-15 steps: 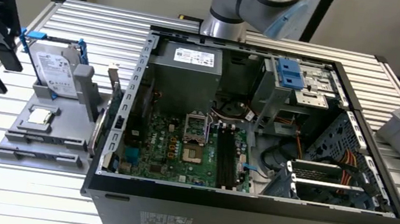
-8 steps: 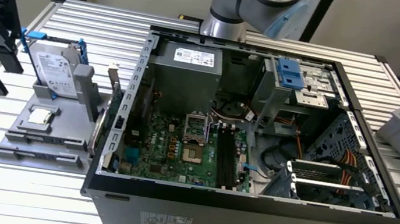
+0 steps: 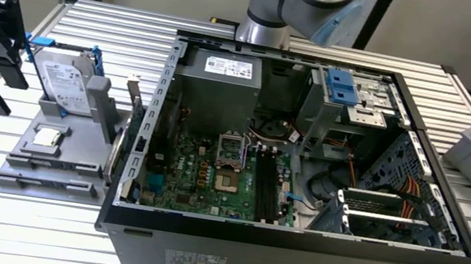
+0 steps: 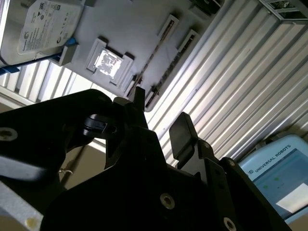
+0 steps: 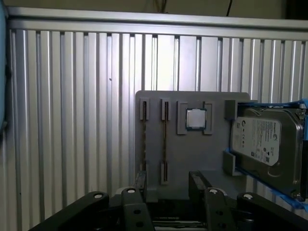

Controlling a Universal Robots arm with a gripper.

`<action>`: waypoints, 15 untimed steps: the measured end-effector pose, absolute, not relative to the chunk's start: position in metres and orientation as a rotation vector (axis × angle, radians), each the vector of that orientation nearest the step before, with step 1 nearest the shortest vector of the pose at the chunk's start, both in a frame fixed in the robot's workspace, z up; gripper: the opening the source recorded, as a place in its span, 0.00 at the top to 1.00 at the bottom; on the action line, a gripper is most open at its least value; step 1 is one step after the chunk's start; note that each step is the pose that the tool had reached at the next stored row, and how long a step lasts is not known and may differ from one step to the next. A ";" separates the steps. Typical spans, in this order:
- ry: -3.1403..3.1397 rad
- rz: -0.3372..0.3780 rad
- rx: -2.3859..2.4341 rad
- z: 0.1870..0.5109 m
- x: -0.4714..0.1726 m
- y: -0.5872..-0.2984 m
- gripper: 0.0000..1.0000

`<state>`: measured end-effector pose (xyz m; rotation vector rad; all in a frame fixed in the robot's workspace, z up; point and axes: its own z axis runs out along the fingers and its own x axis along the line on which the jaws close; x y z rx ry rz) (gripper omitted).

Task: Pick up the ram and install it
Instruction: 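Pick up the ram and move it above insertion slot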

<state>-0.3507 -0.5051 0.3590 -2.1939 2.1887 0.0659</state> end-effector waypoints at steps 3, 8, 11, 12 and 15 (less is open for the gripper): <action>2.189 0.065 -2.194 0.359 -0.351 -0.505 0.00; 2.189 0.065 -2.194 0.359 -0.351 -0.505 0.00; 2.189 0.065 -2.194 0.359 -0.351 -0.505 0.00; 2.189 0.065 -2.194 0.359 -0.351 -0.505 0.00; 2.189 0.066 -2.195 0.357 -0.351 -0.505 0.00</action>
